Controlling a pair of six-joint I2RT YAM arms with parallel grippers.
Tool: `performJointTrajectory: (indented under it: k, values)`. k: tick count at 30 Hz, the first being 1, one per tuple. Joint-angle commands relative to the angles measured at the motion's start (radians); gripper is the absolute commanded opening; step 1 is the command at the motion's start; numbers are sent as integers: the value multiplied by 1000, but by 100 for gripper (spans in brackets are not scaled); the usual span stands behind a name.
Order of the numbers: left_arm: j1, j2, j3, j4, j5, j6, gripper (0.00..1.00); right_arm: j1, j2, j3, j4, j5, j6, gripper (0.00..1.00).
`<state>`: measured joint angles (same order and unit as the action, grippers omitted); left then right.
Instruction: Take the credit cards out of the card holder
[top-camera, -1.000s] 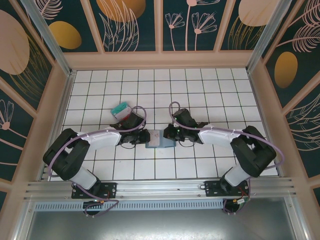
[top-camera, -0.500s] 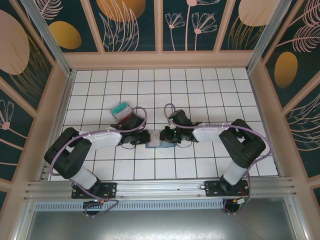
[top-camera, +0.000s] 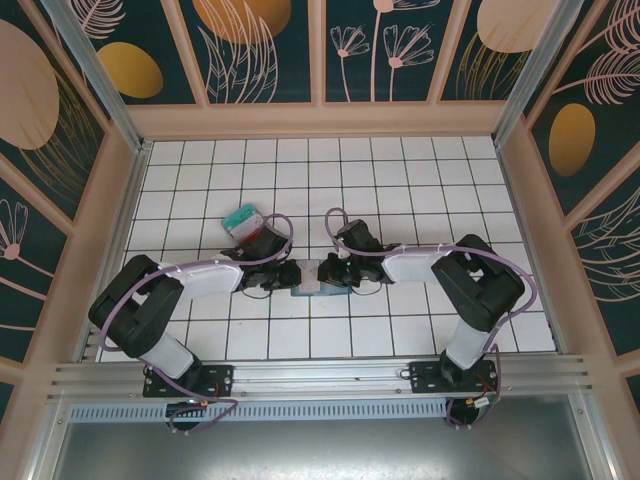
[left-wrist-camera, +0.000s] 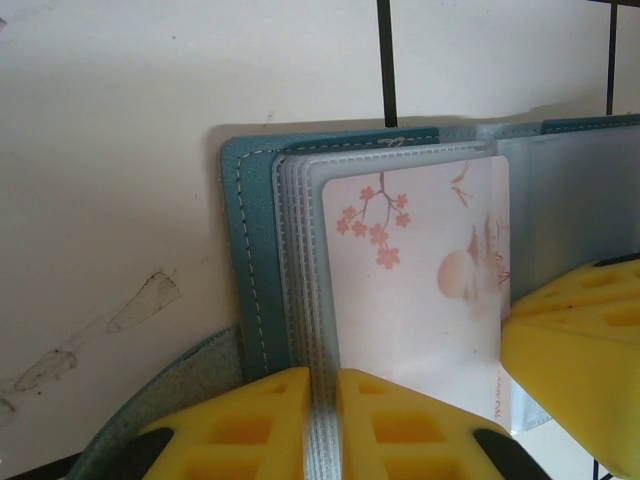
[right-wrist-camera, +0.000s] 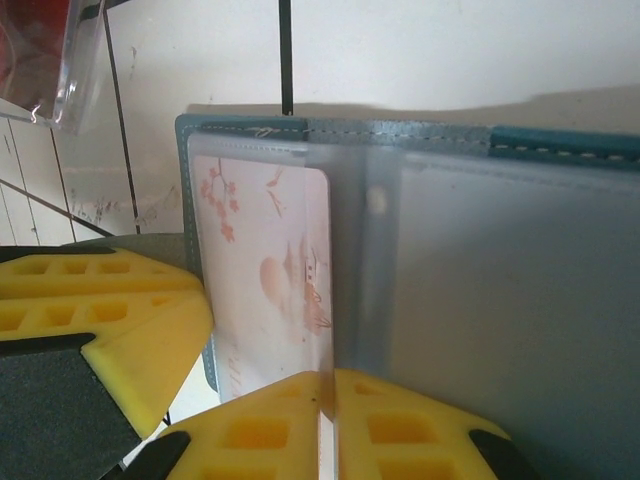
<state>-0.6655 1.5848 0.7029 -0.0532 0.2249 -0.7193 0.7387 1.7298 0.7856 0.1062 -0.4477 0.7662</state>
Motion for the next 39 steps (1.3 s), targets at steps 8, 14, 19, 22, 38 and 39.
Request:
performJointTrajectory:
  k: [8,14,19,22,38,39]
  values:
    - [3,24,-11,-18,-7,-11,9,6,-21,-7,18,33,20,0]
    - [4,31,-3,-56,-50,-8,3,-8,-75,-52,-1,61,25,0]
    - [4,40,6,-60,-46,-3,2,-28,-116,-83,-16,65,22,0]
    - [4,37,12,-64,-45,-2,2,-39,-143,-98,-26,66,13,0]
    - [4,-38,67,-54,0,-33,25,-100,-328,-146,-81,51,-35,0]
    - [6,-51,74,-42,11,-46,34,-103,-341,-146,-80,45,-37,0]
